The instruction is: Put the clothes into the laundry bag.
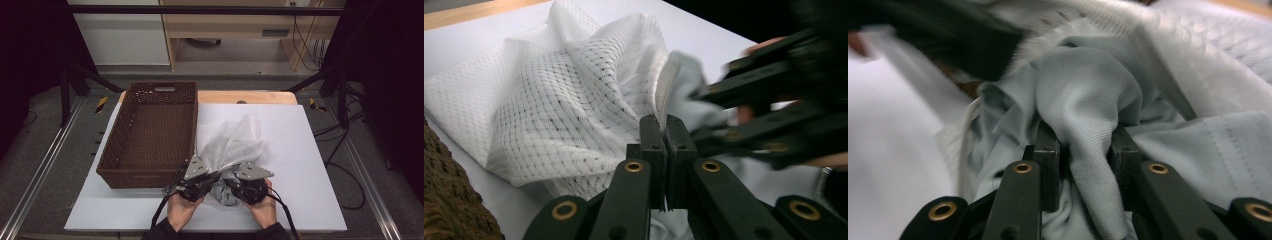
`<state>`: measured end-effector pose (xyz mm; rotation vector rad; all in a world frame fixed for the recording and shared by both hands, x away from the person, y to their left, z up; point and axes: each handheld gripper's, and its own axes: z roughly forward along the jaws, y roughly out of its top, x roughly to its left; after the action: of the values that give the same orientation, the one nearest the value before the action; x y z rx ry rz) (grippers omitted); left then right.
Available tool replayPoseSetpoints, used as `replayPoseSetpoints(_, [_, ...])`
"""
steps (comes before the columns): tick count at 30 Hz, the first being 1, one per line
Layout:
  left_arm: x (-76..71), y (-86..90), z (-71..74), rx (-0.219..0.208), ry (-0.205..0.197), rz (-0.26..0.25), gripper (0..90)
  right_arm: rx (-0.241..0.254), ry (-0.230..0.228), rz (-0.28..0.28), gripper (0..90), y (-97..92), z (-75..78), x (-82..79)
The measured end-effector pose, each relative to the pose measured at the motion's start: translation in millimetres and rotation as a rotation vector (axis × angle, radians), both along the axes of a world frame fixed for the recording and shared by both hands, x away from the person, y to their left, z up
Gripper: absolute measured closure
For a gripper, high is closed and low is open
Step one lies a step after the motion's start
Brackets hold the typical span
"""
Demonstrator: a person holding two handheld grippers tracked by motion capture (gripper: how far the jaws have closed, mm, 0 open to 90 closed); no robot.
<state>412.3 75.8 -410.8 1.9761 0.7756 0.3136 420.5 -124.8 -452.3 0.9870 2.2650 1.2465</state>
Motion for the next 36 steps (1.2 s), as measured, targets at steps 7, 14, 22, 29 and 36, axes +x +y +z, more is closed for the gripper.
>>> replayPoseSetpoints(7, [-3.8,-4.7,-2.5,0.015,0.01,-0.026,88.2,-0.041,-0.021,-0.238,74.7,-0.5,-17.0,35.9])
replayPoseSetpoints(14, [0.2,-6.4,-12.6,0.038,0.026,-0.025,88.1,-0.034,-0.029,-0.299,64.3,-9.5,-20.2,38.8])
replayPoseSetpoints(22, [3.9,-9.0,-19.2,0.059,0.025,-0.014,88.0,0.035,-0.035,-0.19,29.6,-46.3,2.5,-2.8])
replayPoseSetpoints(29, [6.0,-9.7,-21.6,0.063,0.033,-0.013,88.0,-0.014,-0.063,-0.284,11.6,-74.9,6.3,-1.0])
replayPoseSetpoints(36, [8.5,-5.9,-21.4,0.058,0.034,-0.005,88.0,-0.064,0.012,-0.282,28.9,-66.8,-7.9,11.3])
